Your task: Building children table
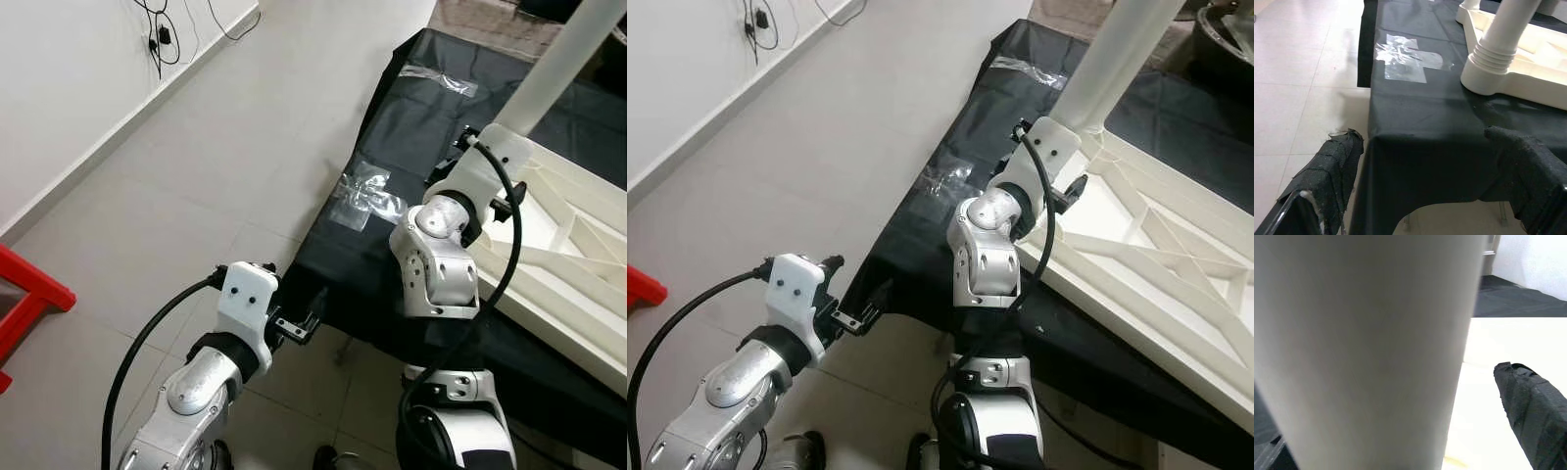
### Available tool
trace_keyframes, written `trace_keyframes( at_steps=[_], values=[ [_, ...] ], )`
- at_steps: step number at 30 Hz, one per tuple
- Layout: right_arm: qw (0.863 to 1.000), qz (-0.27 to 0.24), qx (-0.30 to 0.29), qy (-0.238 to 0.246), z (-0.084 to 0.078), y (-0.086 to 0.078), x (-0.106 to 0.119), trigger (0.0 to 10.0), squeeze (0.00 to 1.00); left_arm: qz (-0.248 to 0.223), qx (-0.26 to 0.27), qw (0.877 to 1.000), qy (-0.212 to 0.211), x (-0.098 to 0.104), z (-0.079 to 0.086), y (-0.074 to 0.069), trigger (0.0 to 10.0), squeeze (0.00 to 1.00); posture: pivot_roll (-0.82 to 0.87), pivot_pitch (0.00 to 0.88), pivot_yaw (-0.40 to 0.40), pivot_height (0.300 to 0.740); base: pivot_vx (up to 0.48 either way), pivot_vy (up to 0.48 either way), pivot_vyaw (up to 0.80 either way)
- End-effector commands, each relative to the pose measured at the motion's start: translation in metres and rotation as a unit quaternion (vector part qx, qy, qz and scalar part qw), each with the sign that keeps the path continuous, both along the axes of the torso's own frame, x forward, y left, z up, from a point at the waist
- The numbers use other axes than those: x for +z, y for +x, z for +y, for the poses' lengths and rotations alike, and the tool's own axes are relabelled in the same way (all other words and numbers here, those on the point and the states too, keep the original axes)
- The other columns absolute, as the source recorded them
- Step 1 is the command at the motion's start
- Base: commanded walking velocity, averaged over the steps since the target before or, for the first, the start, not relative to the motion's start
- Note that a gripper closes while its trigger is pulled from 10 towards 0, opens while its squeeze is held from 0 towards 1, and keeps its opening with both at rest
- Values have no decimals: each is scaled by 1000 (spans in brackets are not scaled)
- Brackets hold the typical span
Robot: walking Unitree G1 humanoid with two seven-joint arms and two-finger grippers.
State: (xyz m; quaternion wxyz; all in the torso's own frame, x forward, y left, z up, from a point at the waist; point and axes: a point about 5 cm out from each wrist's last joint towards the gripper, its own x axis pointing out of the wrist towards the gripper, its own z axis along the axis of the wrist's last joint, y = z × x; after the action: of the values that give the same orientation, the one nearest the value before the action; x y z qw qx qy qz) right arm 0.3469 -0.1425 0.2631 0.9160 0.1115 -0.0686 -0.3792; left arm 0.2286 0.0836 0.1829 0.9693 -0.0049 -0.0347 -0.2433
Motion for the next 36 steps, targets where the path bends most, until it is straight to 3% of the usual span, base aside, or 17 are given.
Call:
trace_keyframes(
  at_steps=[1,7,8,22,36],
  values=[
    [999,33,2,29,7,-4,-23,10000,1000,12,-11,1000,-1,-6,-3,-3,10000,0,99,210,-124,740,0,0,0],
    [999,28,12,22,8,-4,-21,10000,1000,14,-11,1000,0,-7,-3,-3,10000,0,99,210,-124,740,0,0,0],
    [999,25,16,21,9,-4,-21,10000,0,14,-11,1000,0,-7,-3,-3,10000,0,97,206,-123,740,0,0,0],
    [989,-3,129,75,18,-9,-24,10000,0,11,-9,1000,-2,-8,-4,1,10000,0,94,199,-114,740,0,0,0],
    [976,8,216,32,14,-21,-31,10000,0,9,-8,1000,-3,-11,-4,6,10000,0,86,165,-110,740,0,0,0]
  ],
)
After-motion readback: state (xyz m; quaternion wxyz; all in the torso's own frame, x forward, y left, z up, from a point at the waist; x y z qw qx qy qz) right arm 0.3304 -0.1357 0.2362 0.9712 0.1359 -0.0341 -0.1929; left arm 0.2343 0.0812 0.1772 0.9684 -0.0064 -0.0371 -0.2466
